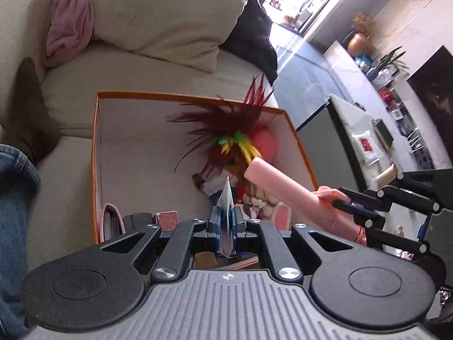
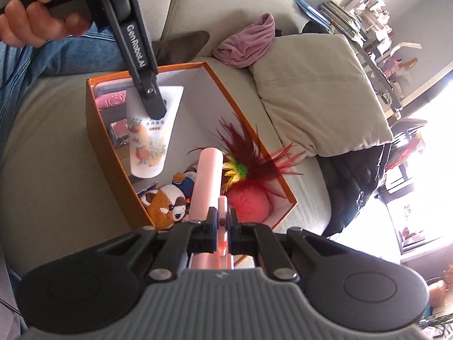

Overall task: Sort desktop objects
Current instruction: 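Carry the white card and pink stick over the orange box with both tools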

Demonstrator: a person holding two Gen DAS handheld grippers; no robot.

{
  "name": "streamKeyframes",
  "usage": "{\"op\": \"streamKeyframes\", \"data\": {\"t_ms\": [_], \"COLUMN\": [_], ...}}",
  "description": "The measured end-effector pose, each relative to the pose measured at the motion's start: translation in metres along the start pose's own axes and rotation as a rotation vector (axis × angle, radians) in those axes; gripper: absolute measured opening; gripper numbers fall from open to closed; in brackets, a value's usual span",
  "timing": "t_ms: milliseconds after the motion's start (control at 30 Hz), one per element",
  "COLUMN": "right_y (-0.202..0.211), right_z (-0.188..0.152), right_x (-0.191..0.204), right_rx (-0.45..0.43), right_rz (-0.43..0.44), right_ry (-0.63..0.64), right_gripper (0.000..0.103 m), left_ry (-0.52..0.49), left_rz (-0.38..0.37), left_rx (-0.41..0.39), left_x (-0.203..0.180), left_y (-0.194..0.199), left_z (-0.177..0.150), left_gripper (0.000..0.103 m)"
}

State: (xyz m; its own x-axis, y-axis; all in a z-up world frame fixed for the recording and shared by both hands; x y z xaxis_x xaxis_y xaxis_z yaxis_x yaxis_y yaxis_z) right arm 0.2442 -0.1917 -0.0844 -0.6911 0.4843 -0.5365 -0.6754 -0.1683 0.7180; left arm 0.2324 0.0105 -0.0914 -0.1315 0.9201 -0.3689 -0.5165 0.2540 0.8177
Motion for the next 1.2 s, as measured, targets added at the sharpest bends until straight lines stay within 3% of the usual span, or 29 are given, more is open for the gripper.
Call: {"op": "streamKeyframes", "data": {"t_ms": [333,500,700,900,1100,1200], "right_y": [-0.015,-0.013,-0.01,-0.008,-0.005,-0.008], "right_z": [-0.006,-0.009,-0.011,-0.01,-0.011,-0.012], "right_x": [-0.009,-0.01,-0.01,-0.007,-0.008,-0.01], "right_rx": [-0.025,-0.038,-0.052,-0.069,-0.081,-0.082], "right_rz": [0.023,0.027,0.023,0.027,0.026,0.024], "right_ry": [-0.044,-0.056,-0.065,-0.07,-0.071,-0.063], "right_gripper": [0.006,0.006,0.006,0.006,0.006,0.006], "left_ry": [0.016,-0.017,-0.02,-0.084,-0.155,-0.131], "left_rz": [0.046,0.097,0.149,0.2,0.226,0.206], "left_rx": [0.047,0.041,0.08,0.124,0.181,0.213], "left_x": [-0.009,-0.014,-0.003,-0.011,-0.032,-0.035], "left_y": [-0.017,-0.018,-0.016,-0.019,-0.036,-0.048], "left_z": [-0.002,0.001,-0.003,-0.003,-0.004,-0.008], "left_gripper": [0.008,0.008,0.008,0.009,0.008,0.008]}}
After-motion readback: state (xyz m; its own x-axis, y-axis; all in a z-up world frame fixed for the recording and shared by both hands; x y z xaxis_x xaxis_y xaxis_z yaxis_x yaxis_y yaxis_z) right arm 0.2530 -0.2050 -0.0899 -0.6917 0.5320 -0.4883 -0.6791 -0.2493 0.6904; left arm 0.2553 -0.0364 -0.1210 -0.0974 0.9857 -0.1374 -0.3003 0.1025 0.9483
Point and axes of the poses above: each gripper's, at about its wrist camera, not at the fingertips, and y roughly against the way its jaws point, x to its left, z to its top, the point moved 10 cm from there along -y, roughly the way its jaws point, and after that the axes turned 4 degrees about -z, right-handed, at the moved point
